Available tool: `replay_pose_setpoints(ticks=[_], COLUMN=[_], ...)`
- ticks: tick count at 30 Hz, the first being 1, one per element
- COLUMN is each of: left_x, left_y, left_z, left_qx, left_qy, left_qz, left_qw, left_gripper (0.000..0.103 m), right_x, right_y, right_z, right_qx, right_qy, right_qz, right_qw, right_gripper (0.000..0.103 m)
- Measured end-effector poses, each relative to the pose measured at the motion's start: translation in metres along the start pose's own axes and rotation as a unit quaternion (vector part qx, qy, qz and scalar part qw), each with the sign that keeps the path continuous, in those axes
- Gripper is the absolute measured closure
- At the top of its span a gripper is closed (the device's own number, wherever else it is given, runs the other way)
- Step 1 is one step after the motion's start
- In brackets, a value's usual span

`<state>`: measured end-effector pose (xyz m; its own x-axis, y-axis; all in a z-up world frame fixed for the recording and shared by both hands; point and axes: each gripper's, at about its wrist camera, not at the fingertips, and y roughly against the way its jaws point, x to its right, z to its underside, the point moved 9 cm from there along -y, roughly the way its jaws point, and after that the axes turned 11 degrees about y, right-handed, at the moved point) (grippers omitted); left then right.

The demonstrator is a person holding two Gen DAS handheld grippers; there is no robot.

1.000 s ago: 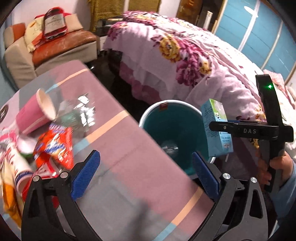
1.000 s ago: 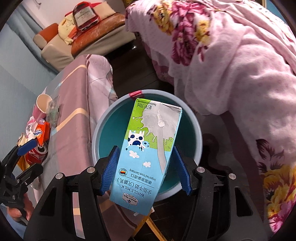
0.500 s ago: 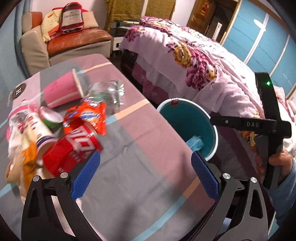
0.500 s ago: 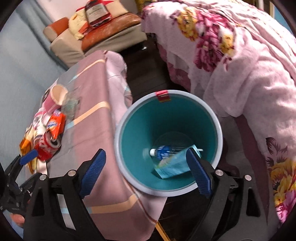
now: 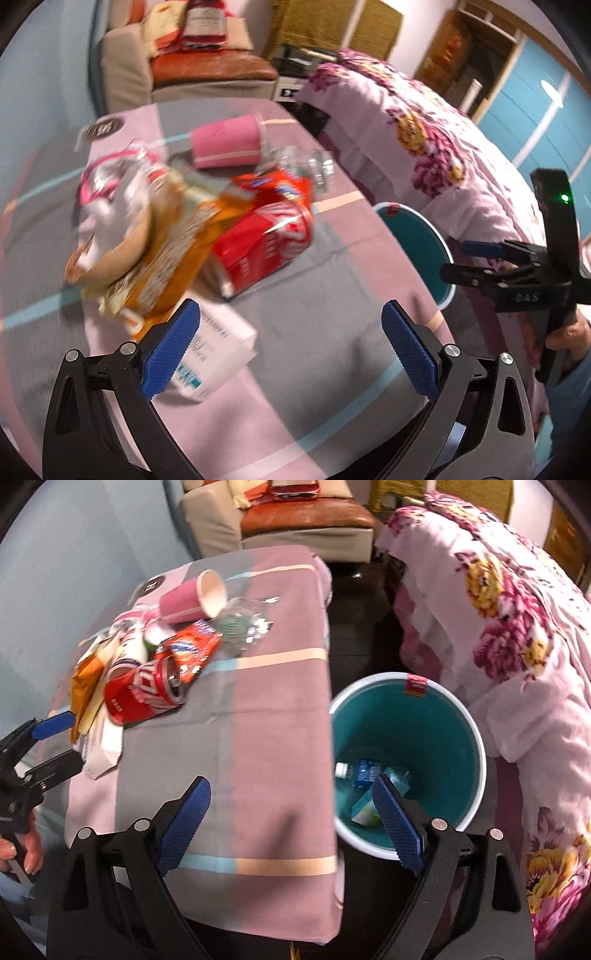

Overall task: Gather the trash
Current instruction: 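Grasp the white medicine box with the left gripper while the right grasps the Coca-Cola can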

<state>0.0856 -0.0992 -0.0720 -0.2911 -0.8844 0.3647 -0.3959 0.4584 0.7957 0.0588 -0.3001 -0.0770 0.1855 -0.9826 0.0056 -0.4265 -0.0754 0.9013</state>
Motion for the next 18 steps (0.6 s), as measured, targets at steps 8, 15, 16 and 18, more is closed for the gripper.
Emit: replay_pose_setpoints(ticks=[8, 15, 16, 18], left_x=[-0.053, -0.082, -0.081, -0.082], left_y=[-0.012, -0.03, -0.034, -0.04], left_z=[0.009, 0.013, 0.012, 0.012], left_qx=[-0.008, -0.026, -0.029, -0.031], left_qy=[0.068, 0.133, 0.135, 0.131], left_qz=[-0.054, -0.071, -0.07, -0.077], left_qw=[0.9962, 0.9882, 0.988, 0.988], left_gripper=[0.004, 0.004, 0.004, 0.004], right_x=[-0.026, -0.048, -0.052, -0.064], right_y=[-0.001, -0.009, -0.01, -0.011], right_z=[-0.003, -0.012, -0.014, -0.021], right_qx=[-0.016, -0.03, -0.033, -0.037], right_qy=[0.013, 0.073, 0.091, 0.144], right_qz=[-0.02, -0.02, -0.016, -0.012], right_qw=[1.0, 0.997, 0.995, 0.989], right_gripper=[0.018, 0.018, 0.018, 0.018])
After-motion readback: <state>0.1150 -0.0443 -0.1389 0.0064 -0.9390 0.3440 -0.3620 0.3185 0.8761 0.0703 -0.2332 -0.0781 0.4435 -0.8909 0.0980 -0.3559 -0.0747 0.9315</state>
